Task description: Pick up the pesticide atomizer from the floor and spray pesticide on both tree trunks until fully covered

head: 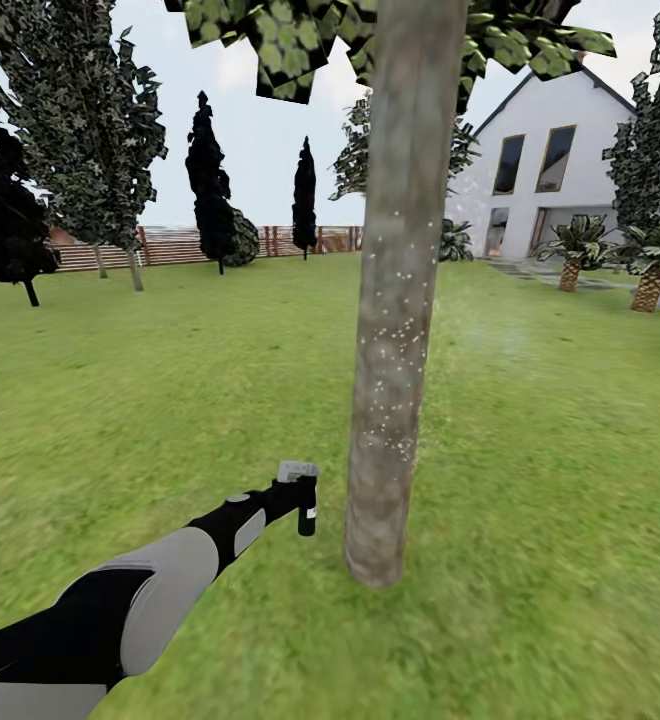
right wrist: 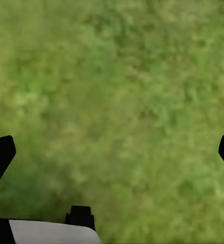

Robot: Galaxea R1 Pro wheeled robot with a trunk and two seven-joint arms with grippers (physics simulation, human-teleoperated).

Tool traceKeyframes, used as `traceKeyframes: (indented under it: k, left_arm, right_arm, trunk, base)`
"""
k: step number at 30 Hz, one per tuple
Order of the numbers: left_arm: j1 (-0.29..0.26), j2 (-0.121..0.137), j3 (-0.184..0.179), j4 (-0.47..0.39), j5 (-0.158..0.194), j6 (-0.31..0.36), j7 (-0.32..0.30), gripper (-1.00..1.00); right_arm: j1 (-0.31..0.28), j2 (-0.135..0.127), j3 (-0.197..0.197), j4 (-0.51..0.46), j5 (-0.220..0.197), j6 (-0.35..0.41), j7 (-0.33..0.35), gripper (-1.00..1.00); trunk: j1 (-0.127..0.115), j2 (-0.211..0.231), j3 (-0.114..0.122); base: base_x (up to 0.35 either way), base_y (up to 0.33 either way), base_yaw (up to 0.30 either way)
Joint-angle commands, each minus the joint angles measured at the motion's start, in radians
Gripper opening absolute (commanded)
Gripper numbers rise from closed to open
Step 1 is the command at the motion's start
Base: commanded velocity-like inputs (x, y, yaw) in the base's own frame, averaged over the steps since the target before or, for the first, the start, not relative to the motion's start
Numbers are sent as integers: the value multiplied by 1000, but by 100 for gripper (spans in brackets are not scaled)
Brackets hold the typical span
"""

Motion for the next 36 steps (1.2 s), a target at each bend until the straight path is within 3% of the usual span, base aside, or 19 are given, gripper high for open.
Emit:
traceKeyframes:
  k: [1,10,28,36]
  left_arm:
    - [0,0,1,0,0,0,0,-100]
    - [0,0,1,0,0,0,0,-100]
    - [0,0,1,0,0,0,0,-100]
    - [0,0,1,0,0,1,0,-100]
  right_arm:
    - [0,0,0,0,0,0,0,100]
    - [0,0,0,0,0,0,0,100]
    - [0,0,0,0,0,0,0,100]
    - [0,0,0,0,0,0,0,100]
  trunk:
    - [0,0,0]
    - [0,0,0]
    - [0,0,9]
    - [0,0,9]
  base:
    - [-4,39,-2]
    - [-16,300,-27]
    - [0,350,-272]
    - [4,350,-54]
